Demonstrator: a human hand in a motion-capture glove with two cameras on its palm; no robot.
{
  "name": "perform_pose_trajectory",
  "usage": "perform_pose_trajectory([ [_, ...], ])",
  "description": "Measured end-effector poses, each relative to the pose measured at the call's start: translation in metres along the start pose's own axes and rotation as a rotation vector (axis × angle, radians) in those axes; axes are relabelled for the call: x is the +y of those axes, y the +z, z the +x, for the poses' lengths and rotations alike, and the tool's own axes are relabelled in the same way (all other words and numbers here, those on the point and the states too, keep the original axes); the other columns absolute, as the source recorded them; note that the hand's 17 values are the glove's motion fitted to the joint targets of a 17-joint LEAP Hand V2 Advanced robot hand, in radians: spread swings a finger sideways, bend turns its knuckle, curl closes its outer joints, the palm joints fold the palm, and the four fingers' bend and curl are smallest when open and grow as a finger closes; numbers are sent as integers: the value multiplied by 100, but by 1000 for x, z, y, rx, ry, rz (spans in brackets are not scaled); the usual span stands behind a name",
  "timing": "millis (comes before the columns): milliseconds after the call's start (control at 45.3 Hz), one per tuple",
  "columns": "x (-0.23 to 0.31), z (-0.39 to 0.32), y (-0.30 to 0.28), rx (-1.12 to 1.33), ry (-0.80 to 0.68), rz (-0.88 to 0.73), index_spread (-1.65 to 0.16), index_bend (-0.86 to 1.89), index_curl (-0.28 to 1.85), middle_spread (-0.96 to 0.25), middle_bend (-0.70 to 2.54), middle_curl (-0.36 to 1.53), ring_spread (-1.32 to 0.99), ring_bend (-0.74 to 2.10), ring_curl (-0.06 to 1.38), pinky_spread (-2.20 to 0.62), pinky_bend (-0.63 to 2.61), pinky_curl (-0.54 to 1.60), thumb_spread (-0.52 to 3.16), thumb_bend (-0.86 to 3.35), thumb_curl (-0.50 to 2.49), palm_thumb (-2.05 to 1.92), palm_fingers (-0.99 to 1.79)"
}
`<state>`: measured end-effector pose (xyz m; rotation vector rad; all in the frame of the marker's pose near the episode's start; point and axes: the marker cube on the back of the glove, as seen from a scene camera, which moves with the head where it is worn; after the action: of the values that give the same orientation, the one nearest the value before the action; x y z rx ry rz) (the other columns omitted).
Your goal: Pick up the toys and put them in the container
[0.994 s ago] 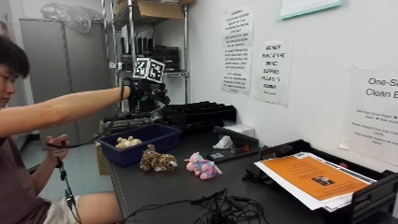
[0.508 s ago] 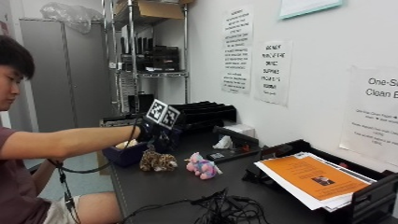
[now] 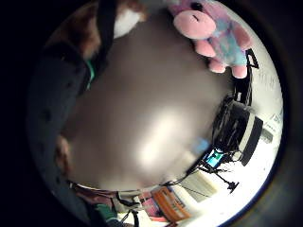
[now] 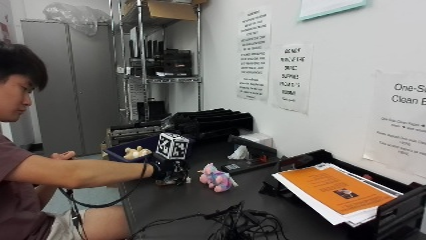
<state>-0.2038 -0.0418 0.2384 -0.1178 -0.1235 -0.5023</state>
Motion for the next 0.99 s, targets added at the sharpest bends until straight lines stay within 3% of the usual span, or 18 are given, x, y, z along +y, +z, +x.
perform_pose_trajectory([
  [88, -1, 1, -2, -6, 31, 43, -29, 53, 44, -17, 32, 30, -12, 53, 20, -17, 101, 34, 132, 10, 45, 47, 59],
  [331, 11, 7, -42, -79, 95, 65, -32, 52, 55, -28, 62, 45, -29, 82, 34, -27, 102, 39, 111, 15, 59, 69, 82],
  [685, 65, 15, -210, 7, 163, 266, -39, 65, 76, -32, 89, 64, -39, 97, 45, -33, 107, 44, 74, 8, 75, 71, 88],
  [994, 48, -49, -263, 1, 101, 339, -42, 71, 94, -30, 98, 75, -40, 104, 52, -35, 111, 46, 54, 5, 87, 71, 86],
])
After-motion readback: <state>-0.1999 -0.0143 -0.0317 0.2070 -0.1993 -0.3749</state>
